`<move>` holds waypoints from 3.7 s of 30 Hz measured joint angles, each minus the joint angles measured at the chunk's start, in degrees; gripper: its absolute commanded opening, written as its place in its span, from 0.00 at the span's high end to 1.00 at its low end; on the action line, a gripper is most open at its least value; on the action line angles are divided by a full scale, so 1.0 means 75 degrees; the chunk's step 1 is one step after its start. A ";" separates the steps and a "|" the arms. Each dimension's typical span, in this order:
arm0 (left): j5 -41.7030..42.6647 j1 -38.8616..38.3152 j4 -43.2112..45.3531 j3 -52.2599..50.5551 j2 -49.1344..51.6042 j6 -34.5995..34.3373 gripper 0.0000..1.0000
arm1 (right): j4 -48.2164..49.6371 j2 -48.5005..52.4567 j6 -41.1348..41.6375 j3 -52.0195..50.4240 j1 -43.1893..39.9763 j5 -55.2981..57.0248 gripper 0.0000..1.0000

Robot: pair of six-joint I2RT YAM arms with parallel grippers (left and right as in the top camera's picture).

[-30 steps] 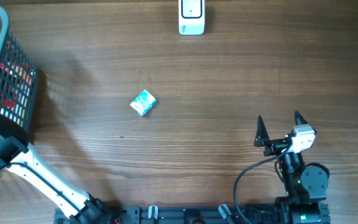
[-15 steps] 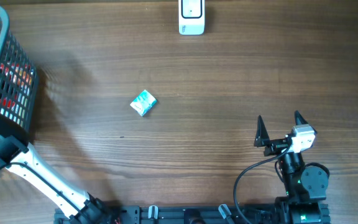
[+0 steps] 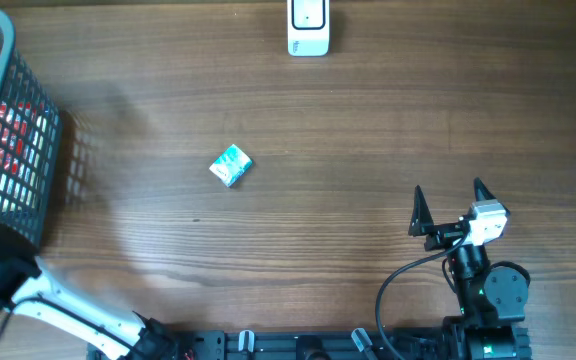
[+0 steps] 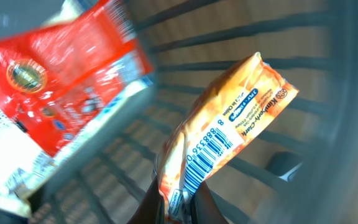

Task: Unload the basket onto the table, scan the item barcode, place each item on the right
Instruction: 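Grasp the orange snack box and lift it out with the left gripper, then place the orange box beside the teal box and open the left gripper, then reach the left gripper back into the basket toward the red bag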

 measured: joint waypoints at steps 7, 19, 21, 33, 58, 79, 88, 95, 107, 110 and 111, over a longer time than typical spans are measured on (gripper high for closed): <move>0.0673 -0.0149 -0.1011 0.0245 -0.1603 -0.0035 0.96 | 0.0000 0.0000 0.0000 0.0000 0.0000 0.0000 0.00; 0.0236 -0.3136 -0.1588 -0.0699 -0.1781 0.0009 0.96 | 0.0000 0.0000 0.0000 0.0000 0.0000 0.0000 0.00; -0.0149 -0.3856 -0.1574 -0.1154 -0.1781 0.0009 0.96 | 0.0000 0.0000 0.0000 0.0000 0.0000 0.0000 0.00; -0.1781 -0.7268 0.2011 -0.6085 -0.1772 -0.0481 0.96 | 0.0000 0.0000 0.0000 0.0000 0.0000 0.0000 0.00; -0.2069 -0.8789 0.4004 -0.7959 -0.1734 -0.2538 0.12 | 0.0000 0.0000 0.0000 0.0000 0.0000 0.0000 0.00; -0.4934 -0.6968 0.0437 -0.1501 -0.2562 -0.2078 0.00 | 0.0000 0.0000 0.0000 -0.0003 0.0000 0.0000 0.00; -0.6312 -0.4616 0.0577 -0.1358 -0.2844 -0.2168 0.00 | 0.0000 0.0000 0.0000 -0.0003 0.0000 0.0000 0.00; -0.6423 -0.2731 0.0606 -0.1358 -0.2661 -0.2398 0.00 | 0.0003 0.0000 0.0000 -0.0003 0.0000 0.0000 0.00; -0.5435 -0.1070 0.0965 -0.1358 -0.0903 -0.2457 0.00 | 0.0000 0.0000 0.0000 -0.0003 0.0000 0.0000 0.00; -0.5085 -0.0880 0.1052 -0.1367 -0.0388 -0.2337 0.00 | 0.0000 0.0000 0.0000 -0.0003 0.0000 0.0000 0.00; -0.4884 -0.0819 0.1116 -0.1367 -0.0219 -0.2194 0.00 | 0.0000 0.0000 0.0000 -0.0003 0.0000 0.0000 0.00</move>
